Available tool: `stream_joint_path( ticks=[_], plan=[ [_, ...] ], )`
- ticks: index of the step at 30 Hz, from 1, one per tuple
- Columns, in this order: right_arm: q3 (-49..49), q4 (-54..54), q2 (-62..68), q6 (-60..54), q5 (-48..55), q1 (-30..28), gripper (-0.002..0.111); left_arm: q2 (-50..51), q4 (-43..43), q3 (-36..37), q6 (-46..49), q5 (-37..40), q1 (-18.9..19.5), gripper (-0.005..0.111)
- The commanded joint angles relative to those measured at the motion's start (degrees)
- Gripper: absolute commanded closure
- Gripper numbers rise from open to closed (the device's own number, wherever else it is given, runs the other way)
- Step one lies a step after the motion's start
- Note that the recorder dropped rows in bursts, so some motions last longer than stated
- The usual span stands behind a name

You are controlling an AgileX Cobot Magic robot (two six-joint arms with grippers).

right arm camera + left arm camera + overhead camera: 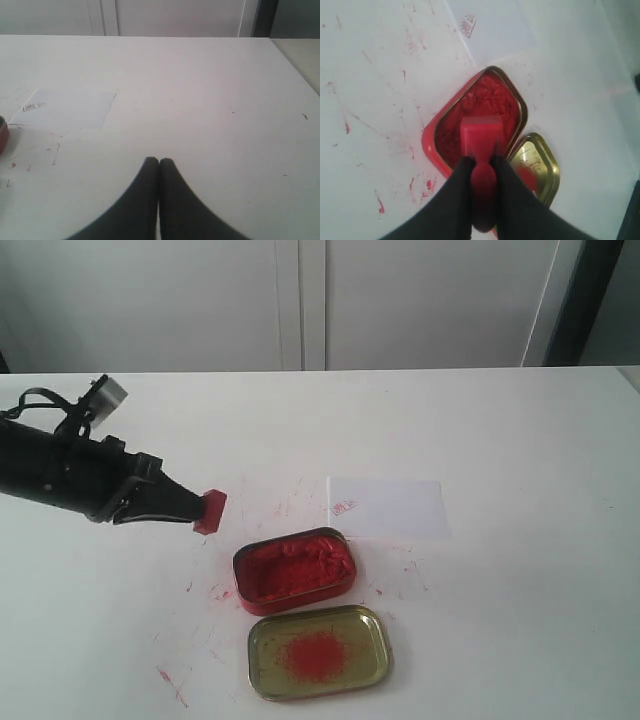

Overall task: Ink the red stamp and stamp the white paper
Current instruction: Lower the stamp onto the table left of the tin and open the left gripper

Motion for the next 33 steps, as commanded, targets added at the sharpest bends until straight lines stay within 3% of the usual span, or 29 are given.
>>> stream_joint_path(
  ticks=[1,7,33],
  plan=[
    [0.25,-0.14,-0.25,0.28,-0.75,0.2,0.108,0.61,-0.49,2.41,1.13,-1.86,0.31,0.107],
    [0.25,-0.14,-0.25,0.28,-0.75,0.2,0.108,7.76,-0.61,2.41,1.61,-3.14,0.31,0.107],
    [0.25,-0.14,-0.25,0.28,-0.75,0.2,0.108,10.7,-1.94,2.41,2.12,-6.3,0.31,0.107]
  ],
)
